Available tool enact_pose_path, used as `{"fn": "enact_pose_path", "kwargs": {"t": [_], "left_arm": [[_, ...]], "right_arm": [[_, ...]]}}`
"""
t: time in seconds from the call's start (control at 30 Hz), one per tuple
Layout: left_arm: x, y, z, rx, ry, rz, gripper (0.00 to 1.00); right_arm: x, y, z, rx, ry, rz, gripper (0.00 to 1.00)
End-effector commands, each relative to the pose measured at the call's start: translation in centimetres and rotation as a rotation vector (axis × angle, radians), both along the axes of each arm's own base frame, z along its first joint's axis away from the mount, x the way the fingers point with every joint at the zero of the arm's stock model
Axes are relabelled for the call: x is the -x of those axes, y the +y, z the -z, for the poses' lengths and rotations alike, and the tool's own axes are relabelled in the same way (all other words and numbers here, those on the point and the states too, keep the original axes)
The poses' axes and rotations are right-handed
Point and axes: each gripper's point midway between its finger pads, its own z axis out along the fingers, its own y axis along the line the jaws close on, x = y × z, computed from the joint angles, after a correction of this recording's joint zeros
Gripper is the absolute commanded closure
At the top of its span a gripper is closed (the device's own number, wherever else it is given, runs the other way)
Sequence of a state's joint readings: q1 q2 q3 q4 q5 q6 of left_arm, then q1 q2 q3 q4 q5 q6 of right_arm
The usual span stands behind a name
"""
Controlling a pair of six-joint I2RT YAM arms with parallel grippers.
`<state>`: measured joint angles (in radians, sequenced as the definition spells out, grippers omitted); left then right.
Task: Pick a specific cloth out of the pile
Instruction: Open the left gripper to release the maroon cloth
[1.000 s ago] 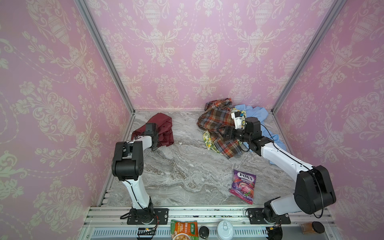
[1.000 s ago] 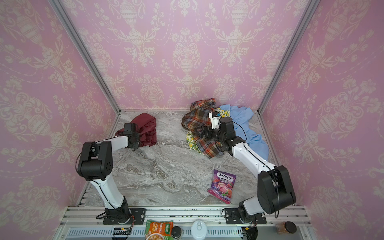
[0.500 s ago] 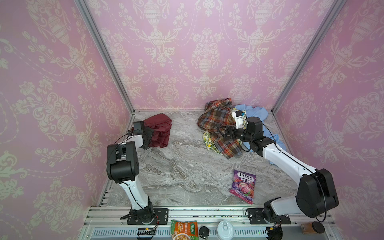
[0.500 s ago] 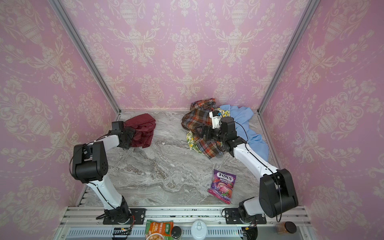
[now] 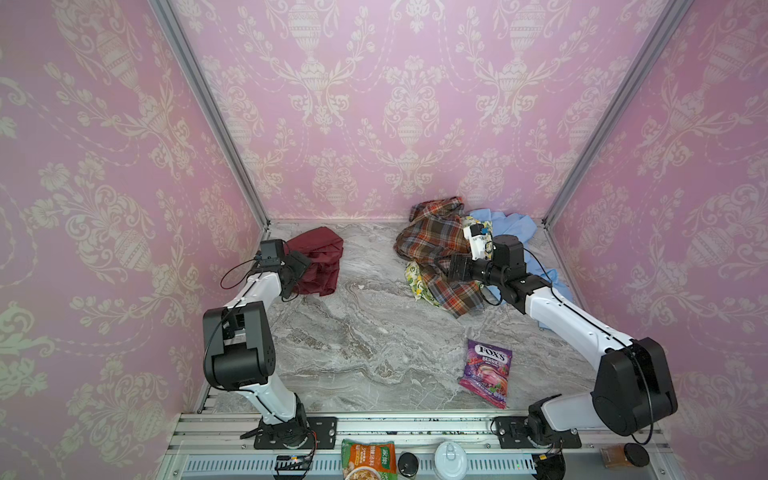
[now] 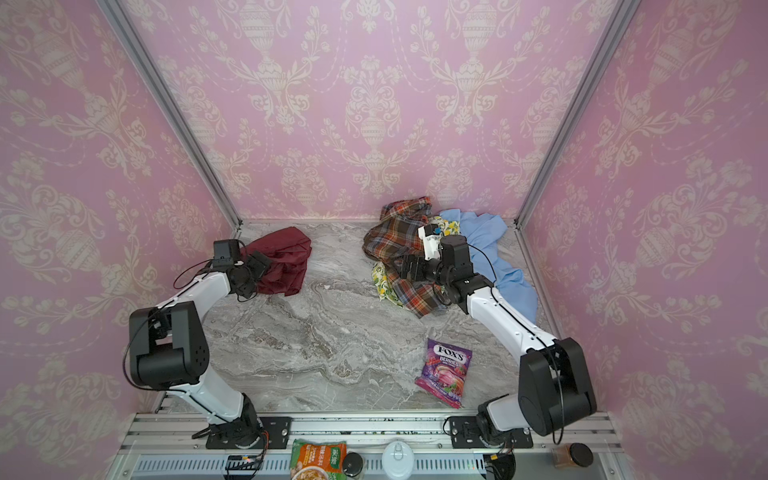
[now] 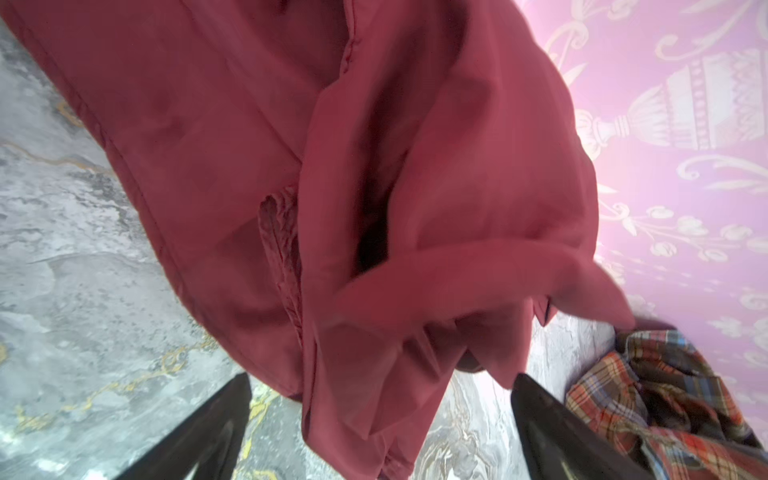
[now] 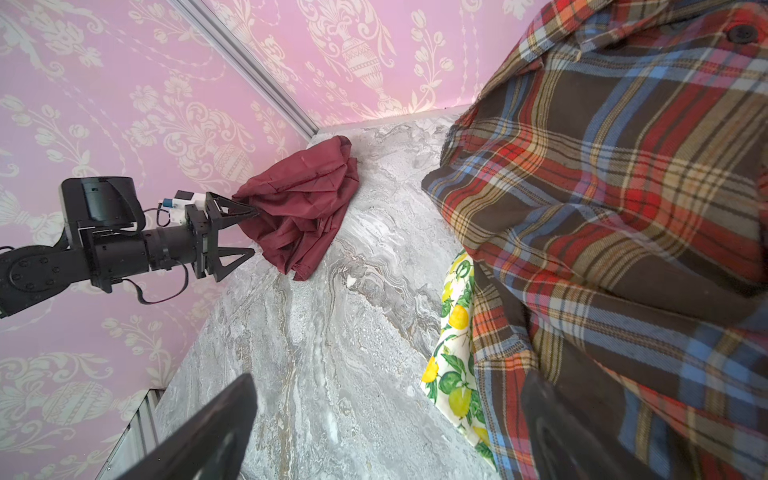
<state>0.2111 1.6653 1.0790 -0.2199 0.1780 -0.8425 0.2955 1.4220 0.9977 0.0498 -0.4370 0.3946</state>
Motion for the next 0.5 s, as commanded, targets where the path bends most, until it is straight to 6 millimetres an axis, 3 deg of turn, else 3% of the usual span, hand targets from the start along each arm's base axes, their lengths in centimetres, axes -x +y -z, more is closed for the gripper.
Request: {"fn": "enact_pose_path", "kwargs": {"t": [0.0, 0.2, 0.47], "left_arm": [[2.0, -1.8, -1.4, -0.046, 0.000, 0.156, 0.01], [2.5, -3.7, -7.2, -0.207, -0.154, 0.310, 0.01], [3.0, -8.1, -14.7, -0.479, -0.419, 0.503, 0.01]], "right_arm": [[0.2, -0.3, -1.5, 0.046, -0.054, -0.001, 0.00], [-0.1, -2.0, -0.7, 0.213, -0.074, 0.027, 0.00], [0.0, -5.7, -2.5, 0.401, -0.183, 0.153, 0.00]]}}
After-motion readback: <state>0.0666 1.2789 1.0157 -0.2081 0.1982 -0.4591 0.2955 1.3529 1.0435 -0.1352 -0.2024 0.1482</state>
